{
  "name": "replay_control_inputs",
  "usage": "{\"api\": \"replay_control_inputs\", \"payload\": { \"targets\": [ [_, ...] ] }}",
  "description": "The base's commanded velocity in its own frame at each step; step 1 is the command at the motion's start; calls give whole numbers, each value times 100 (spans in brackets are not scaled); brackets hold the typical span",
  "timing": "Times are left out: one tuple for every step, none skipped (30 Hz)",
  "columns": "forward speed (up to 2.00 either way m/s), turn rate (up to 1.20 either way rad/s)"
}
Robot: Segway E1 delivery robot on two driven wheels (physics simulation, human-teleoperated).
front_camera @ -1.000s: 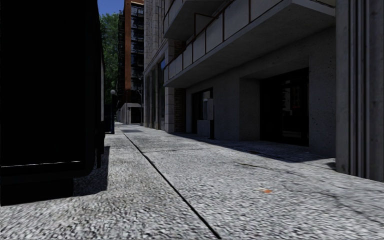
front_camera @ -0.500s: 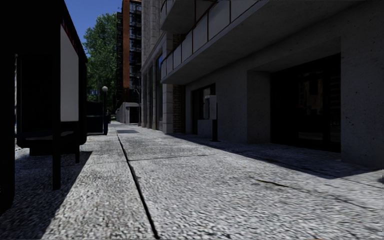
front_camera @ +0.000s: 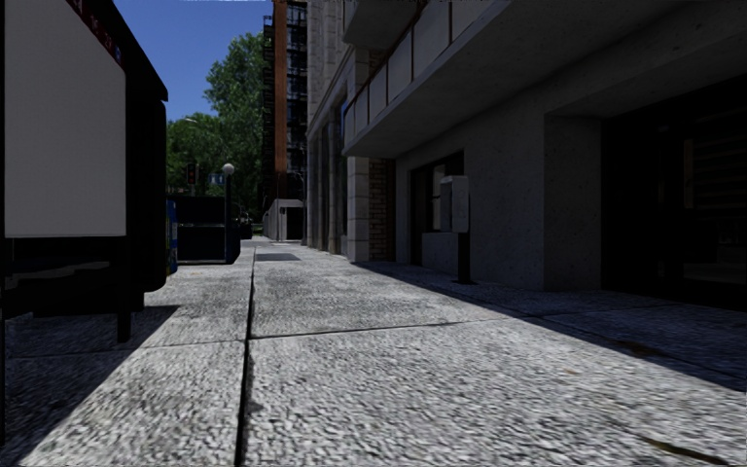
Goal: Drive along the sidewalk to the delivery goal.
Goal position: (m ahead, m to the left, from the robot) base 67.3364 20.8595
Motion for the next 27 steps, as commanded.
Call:
{"api": "replay_control_inputs", "payload": {
  "targets": [
    [200, 43],
    [200, 43],
    [200, 43],
    [200, 43],
    [200, 43],
    [200, 43],
    [200, 43],
    [200, 43],
    [200, 43],
    [200, 43],
    [200, 43],
    [200, 43],
    [200, 43],
    [200, 43],
    [200, 43],
    [200, 43],
    [200, 43],
    [200, 43],
    [200, 43],
    [200, 43],
    [200, 43],
    [200, 43],
    [200, 43],
    [200, 43],
    [200, 43],
    [200, 43],
    [200, 42]
  ]
}}
